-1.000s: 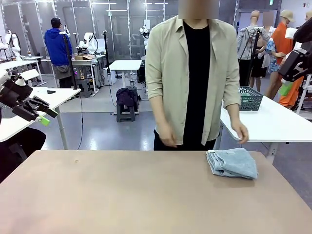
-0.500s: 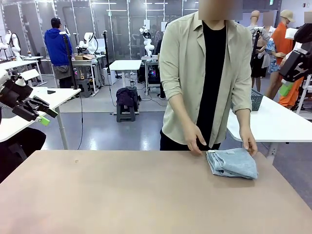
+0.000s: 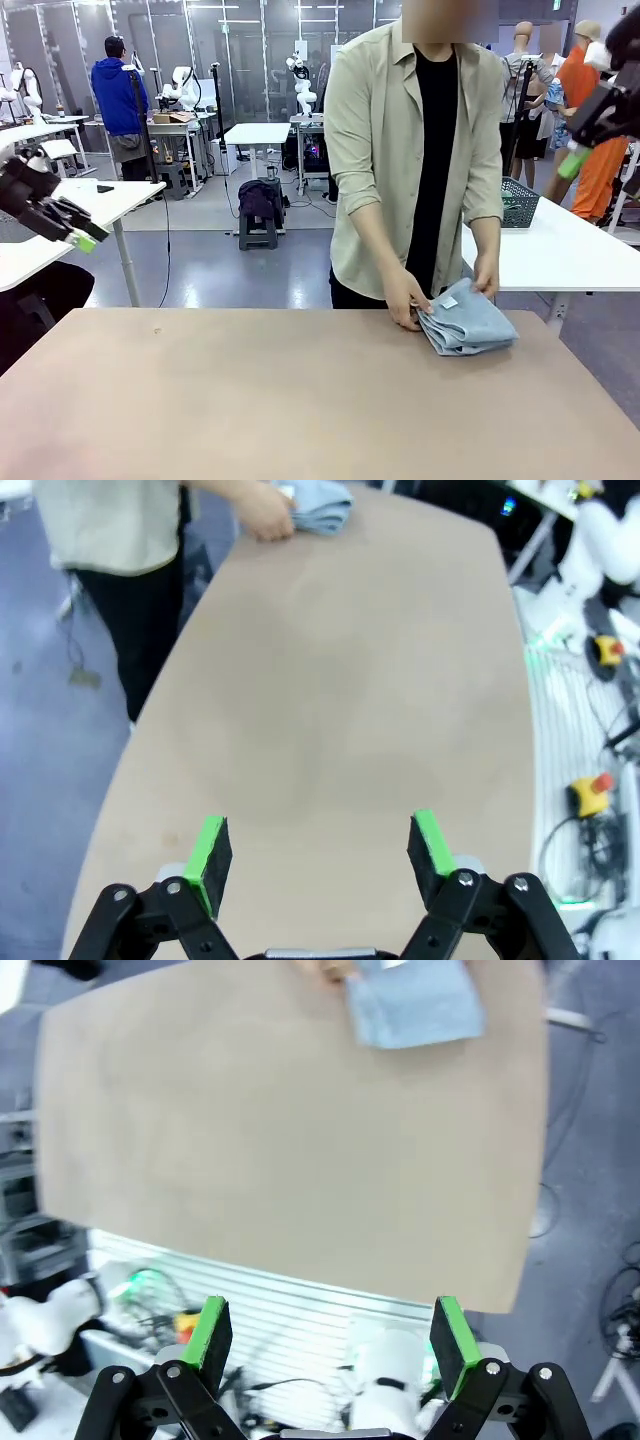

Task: Fold the towels and place them in the basket.
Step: Stack the folded Towel with hook on the right side of the table.

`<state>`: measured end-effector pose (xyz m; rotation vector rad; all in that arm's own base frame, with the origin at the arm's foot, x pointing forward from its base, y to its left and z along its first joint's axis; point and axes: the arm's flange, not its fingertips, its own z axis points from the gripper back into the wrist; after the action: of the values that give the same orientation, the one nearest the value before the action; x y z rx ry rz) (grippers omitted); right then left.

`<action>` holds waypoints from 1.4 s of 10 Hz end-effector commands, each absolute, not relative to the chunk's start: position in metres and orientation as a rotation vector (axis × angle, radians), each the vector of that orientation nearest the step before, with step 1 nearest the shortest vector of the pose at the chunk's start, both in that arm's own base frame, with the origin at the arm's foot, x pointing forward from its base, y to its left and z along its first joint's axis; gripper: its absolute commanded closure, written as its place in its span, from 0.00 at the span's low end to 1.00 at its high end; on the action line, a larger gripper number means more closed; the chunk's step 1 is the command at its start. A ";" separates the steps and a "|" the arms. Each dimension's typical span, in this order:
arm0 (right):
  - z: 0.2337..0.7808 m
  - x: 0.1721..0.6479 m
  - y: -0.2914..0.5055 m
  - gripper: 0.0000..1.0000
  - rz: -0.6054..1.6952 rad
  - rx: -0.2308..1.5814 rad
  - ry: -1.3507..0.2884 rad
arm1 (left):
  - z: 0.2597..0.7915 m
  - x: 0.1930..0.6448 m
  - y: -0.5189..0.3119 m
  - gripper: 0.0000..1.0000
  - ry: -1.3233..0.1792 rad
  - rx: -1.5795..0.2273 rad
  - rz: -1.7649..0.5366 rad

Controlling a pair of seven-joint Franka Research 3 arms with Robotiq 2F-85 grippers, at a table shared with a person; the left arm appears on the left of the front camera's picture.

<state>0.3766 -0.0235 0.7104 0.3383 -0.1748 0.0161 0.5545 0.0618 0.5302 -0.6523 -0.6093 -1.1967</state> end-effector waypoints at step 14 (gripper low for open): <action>0.654 0.378 -0.204 0.00 -0.011 1.455 -0.190 | 0.642 0.562 0.212 0.10 -0.172 -1.501 0.069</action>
<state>0.3836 -0.2008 0.6581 1.4021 -0.1593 -0.0739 0.5576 0.2161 0.6413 -1.5121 -0.1679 0.0591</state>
